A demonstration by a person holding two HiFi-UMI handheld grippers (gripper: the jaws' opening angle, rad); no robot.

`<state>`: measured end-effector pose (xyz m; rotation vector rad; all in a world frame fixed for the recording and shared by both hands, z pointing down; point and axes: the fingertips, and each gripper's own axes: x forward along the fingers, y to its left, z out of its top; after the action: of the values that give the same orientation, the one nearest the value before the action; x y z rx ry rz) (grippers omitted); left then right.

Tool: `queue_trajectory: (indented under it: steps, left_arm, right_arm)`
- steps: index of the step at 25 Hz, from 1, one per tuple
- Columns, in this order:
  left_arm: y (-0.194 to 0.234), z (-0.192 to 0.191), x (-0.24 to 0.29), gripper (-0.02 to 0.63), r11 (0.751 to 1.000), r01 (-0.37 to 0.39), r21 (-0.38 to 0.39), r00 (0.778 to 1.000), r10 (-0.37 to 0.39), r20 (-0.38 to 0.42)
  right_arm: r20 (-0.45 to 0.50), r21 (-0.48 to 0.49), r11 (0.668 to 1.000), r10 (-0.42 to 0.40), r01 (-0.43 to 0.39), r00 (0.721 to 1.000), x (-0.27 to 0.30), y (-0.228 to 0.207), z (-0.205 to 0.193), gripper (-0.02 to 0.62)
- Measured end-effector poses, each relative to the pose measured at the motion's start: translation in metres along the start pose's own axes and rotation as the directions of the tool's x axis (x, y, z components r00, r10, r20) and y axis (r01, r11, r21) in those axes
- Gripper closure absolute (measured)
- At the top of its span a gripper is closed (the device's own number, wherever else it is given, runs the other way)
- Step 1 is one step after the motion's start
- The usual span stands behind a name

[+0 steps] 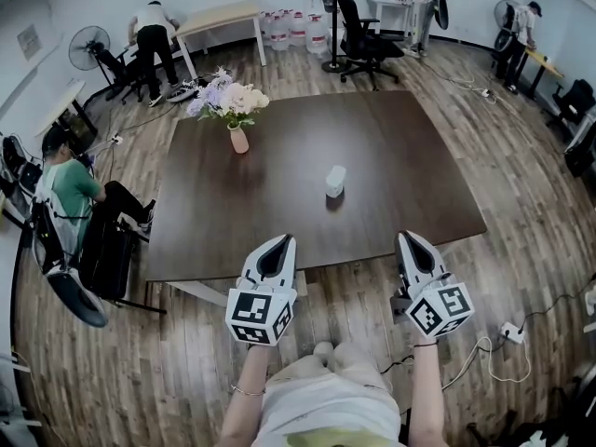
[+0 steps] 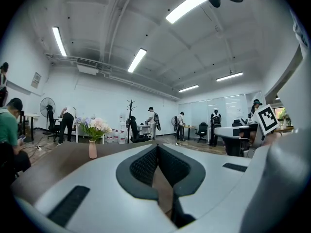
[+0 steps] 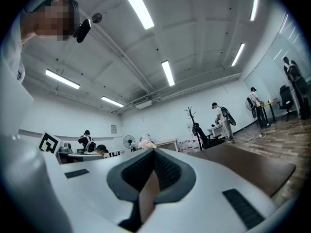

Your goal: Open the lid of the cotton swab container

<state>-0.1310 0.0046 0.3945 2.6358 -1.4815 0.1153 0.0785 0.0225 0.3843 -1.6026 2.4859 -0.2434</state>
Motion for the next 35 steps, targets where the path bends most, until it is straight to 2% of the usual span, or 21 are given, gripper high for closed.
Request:
queue_trajectory:
  steps: [7,14,27,30,35]
  left_arm:
    - [0.016,-0.012,0.029,0.581,0.999,-0.01,-0.03,0.999,0.009,-0.035]
    - [0.027,-0.017,0.073,0.581,0.999,-0.006,-0.044,0.998,0.004,-0.056]
    - [0.044,-0.024,0.161,0.581,0.996,-0.08,-0.035,0.993,0.076,-0.085]
    - [0.046,-0.032,0.176,0.581,0.997,-0.069,-0.039,0.992,0.064,-0.107]
    - [0.045,-0.051,0.199,0.581,0.996,-0.058,-0.064,0.994,0.052,-0.099]
  right_arm:
    - [-0.036,0.033,0.999,-0.014,0.016,0.999,0.026,-0.019,-0.014,0.574]
    - [-0.05,0.057,0.998,0.023,-0.02,0.998,0.075,-0.05,-0.017,0.574]
    - [-0.096,0.08,0.988,0.141,-0.134,0.985,0.166,-0.11,-0.015,0.575]
    - [-0.111,0.092,0.984,0.165,-0.155,0.98,0.182,-0.118,-0.018,0.574]
    - [-0.16,0.104,0.973,0.222,-0.207,0.962,0.205,-0.13,-0.035,0.575]
